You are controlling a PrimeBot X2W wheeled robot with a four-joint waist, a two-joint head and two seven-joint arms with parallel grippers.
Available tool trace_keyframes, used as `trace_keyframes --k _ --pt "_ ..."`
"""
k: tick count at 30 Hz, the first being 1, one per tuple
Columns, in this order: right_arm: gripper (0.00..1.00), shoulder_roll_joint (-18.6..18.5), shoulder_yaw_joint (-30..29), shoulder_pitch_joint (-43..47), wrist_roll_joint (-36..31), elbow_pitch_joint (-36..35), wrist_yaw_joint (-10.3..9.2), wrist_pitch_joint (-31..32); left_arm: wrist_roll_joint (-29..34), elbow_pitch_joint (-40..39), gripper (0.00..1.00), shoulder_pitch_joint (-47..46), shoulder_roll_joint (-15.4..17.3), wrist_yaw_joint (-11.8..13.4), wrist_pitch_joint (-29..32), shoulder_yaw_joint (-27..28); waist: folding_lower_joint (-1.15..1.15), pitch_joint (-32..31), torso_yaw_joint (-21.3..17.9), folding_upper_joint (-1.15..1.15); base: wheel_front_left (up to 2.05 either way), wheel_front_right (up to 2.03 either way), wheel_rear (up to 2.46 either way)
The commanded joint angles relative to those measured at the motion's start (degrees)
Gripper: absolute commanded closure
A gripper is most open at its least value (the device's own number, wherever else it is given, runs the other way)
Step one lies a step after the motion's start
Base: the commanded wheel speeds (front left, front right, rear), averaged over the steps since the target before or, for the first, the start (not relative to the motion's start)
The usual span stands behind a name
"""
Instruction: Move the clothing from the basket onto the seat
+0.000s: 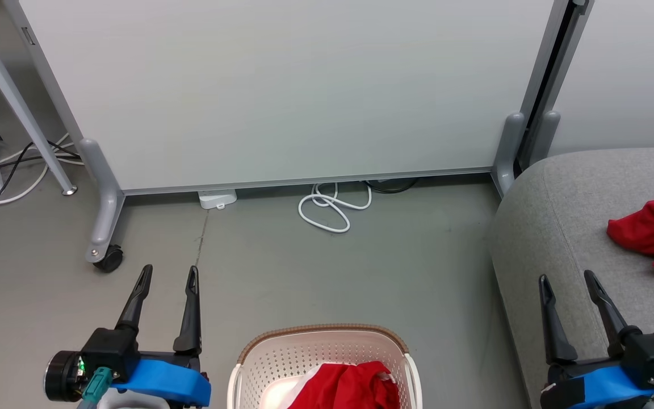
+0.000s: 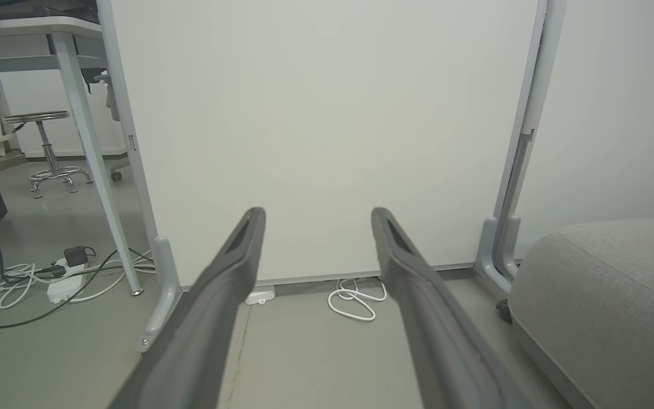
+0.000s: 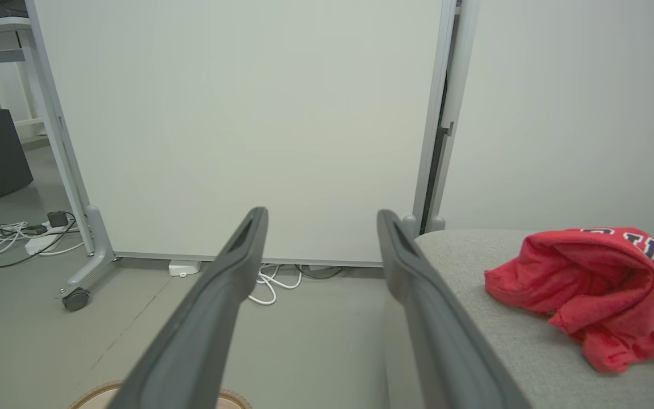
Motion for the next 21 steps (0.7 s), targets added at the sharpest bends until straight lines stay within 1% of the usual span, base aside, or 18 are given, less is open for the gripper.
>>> trace_keyframes --k 1,15,21 --pt "0.0 0.2 -0.3 1.0 0.2 0.1 0.01 0.0 0.3 -0.1 0.0 0.5 -0.2 -0.3 -0.3 0.5 0.01 -0.2 0.0 -0.01 0.0 0.0 0.0" --pt "0.0 0.2 -0.1 0.6 1.6 0.8 0.01 0.0 2.0 0.6 0.0 0.0 -1.4 -1.7 -0.3 2.1 0.01 -0.1 -0.3 -0.01 0.0 0.0 0.0" --pt "0.0 0.2 0.1 0.0 1.6 0.5 0.01 0.0 2.8 1.2 0.0 -1.0 -1.5 -2.3 -0.3 1.8 0.01 0.4 -0.4 -0.01 0.0 0.0 0.0"
